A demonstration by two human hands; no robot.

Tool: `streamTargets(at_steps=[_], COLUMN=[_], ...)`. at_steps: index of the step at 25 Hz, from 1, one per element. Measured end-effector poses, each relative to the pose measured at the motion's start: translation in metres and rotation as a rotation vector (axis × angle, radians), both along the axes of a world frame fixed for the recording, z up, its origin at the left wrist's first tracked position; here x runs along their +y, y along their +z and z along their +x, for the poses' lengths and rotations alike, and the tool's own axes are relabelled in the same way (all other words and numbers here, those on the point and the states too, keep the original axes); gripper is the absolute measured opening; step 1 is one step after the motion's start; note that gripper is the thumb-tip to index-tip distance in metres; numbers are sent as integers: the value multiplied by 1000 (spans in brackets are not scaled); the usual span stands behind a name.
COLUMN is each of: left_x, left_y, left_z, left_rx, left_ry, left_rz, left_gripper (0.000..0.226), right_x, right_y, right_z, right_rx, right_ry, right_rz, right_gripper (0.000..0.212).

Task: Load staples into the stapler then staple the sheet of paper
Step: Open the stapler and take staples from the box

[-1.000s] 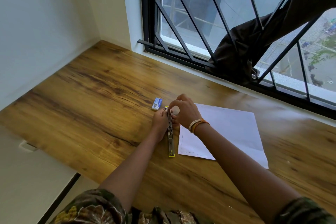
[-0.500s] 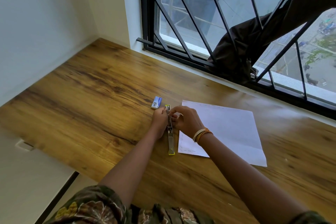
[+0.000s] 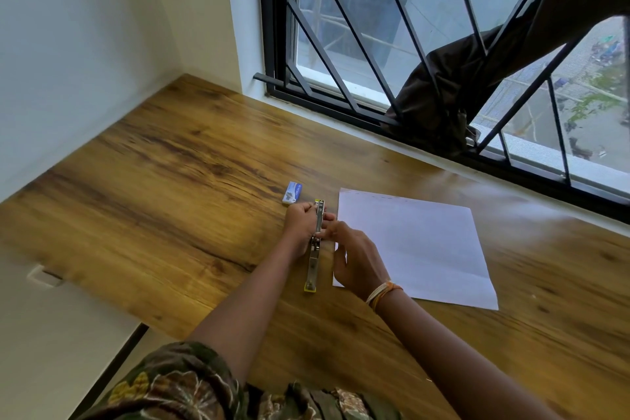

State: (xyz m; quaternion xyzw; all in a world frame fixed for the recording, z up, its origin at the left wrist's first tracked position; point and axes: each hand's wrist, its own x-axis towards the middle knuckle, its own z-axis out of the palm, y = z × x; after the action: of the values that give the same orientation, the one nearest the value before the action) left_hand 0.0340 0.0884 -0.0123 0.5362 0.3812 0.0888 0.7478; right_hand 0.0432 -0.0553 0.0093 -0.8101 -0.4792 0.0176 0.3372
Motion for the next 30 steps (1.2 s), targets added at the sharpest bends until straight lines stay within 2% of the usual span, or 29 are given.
streamTargets(at_steps=[5, 9, 13, 17, 19, 23, 26, 30], left_x=[-1, -3, -3, -5, -5, -4, -4, -3], left_y=[-2, 1, 2, 0, -2, -2, -3, -5], left_z=[3, 0, -4, -4, -3, -3, -3, -4], left_rx=[31, -14, -23, -34, -34, -54, -53, -56], left_ry=[33, 55, 56, 55, 54, 51, 51, 52], left_rz=[48, 65, 66, 39, 62, 84, 101, 99], left_gripper=[24, 26, 27, 24, 24, 23, 23, 23], right_x=[-6, -8, 1, 11, 14, 17, 19, 18], right_y=[-4, -7, 1, 11, 14, 12, 13, 18], right_z=[-2, -10, -10, 5, 11, 15, 18, 21], right_rx=[-104, 1, 10, 161, 130, -178, -284, -296], right_ry=[-7, -51, -69, -254, -272, -211, -202, -145], right_rz=[-35, -19, 71, 204, 89, -314, -389, -443], right_gripper=[38, 42, 38, 37, 40, 39, 41, 52])
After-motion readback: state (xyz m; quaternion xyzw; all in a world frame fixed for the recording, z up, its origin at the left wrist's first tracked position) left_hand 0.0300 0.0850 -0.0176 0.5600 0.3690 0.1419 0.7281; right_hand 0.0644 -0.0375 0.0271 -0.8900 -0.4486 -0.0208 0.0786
